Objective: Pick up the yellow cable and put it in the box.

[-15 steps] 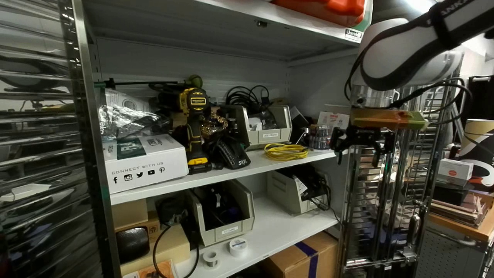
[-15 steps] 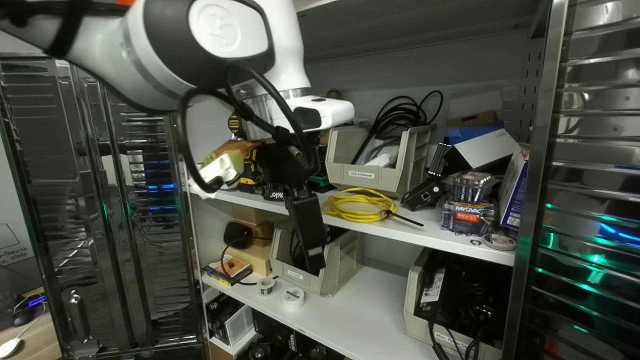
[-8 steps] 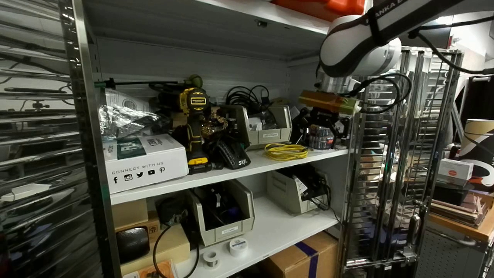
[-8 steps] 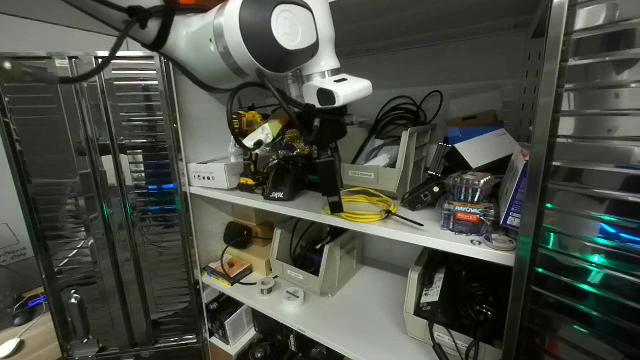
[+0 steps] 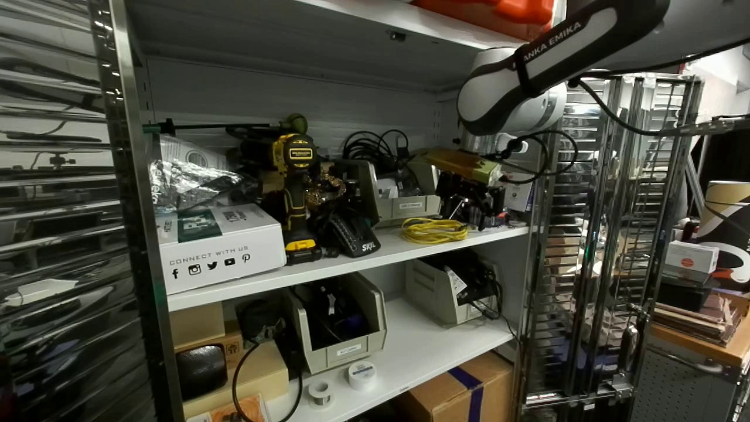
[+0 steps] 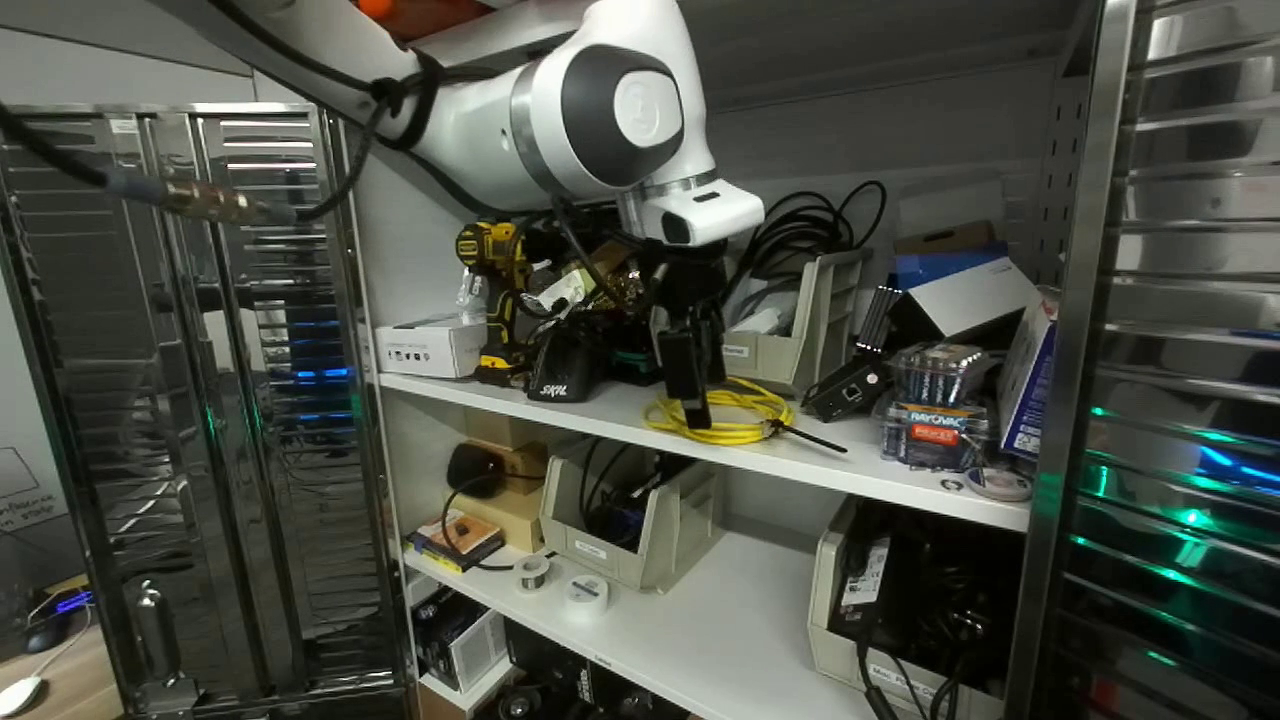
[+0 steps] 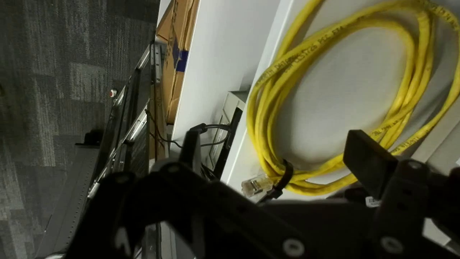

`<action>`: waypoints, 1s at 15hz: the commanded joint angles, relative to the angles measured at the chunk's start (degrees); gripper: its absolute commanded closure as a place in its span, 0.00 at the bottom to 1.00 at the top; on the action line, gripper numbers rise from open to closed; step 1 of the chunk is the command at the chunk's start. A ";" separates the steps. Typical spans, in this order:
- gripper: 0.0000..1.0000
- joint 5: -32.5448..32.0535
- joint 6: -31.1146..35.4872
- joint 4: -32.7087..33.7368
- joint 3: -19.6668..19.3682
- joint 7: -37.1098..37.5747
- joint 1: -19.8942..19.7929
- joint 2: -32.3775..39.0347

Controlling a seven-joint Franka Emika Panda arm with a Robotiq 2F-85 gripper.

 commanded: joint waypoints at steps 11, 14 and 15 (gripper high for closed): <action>0.70 2.65 -6.53 4.98 -1.80 -5.30 2.36 3.91; 0.90 1.92 -8.80 4.67 -2.05 -6.71 2.65 3.35; 0.90 -0.04 -9.23 4.11 -2.49 -5.35 3.08 2.59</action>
